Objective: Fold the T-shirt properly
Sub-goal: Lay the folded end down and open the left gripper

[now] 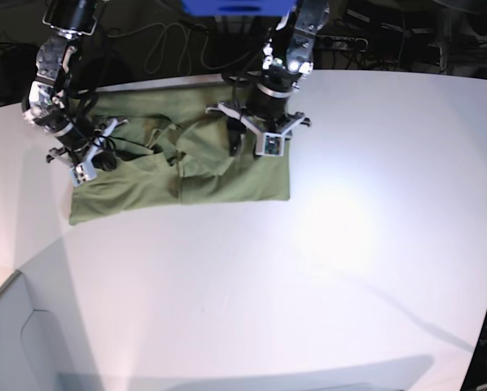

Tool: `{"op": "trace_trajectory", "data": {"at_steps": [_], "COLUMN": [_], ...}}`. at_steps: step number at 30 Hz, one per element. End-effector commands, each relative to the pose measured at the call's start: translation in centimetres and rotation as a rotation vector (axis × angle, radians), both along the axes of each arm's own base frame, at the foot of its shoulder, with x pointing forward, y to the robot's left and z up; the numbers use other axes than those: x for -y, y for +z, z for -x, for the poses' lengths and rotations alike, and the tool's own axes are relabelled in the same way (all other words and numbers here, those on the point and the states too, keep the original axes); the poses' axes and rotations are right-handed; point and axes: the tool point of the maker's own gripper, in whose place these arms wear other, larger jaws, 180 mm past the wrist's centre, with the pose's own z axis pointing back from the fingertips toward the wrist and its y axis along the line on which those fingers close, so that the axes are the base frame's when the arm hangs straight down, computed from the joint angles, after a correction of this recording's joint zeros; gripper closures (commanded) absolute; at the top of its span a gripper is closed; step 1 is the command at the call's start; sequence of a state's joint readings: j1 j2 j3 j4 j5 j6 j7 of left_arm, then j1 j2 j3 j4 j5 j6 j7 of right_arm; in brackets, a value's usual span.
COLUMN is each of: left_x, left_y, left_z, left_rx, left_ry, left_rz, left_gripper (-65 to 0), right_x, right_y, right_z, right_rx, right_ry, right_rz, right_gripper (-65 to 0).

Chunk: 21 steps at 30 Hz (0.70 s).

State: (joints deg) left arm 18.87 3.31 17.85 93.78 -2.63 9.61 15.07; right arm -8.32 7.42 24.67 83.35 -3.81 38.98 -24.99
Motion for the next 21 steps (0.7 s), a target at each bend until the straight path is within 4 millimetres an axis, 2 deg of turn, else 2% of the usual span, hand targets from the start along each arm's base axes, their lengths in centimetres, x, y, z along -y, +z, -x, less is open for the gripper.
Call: {"op": "trace_trajectory", "data": {"at_steps": [1,5,12,16,19,21], "left_x": [0.7,1.1,4.6,6.7,9.0,9.8], "left_y": [1.2,0.5,1.4,1.8,3.2,4.1], "left_z": [-1.0,-0.7,0.1,1.4,3.3,4.2], "left_rx": [0.049,0.025,0.035,0.041,0.075,0.107], "left_ry": [-0.001,-0.006,-0.095,-0.184,-0.298,-0.369], "left_rz": [0.025,0.04,0.083,0.089,0.102,0.098], "left_gripper": [-24.8,-24.8,-24.7,-24.7,-24.7,-24.7], "right_x": [0.0,0.0,0.1,0.1,0.1,0.1], "right_y": [0.3,0.2,0.2,0.2,0.2,0.2], "right_z": [0.0,0.1,0.1,0.1,0.2,0.2], "right_rx": [0.003,0.002,-0.001,-0.001,-0.004,-0.004], "right_ry": [0.021,0.021,0.021,0.022,0.021,0.021], "right_rz": [0.01,0.01,0.011,0.011,0.011,0.011], "right_gripper": [0.0,0.0,0.0,0.0,0.0,0.0]}}
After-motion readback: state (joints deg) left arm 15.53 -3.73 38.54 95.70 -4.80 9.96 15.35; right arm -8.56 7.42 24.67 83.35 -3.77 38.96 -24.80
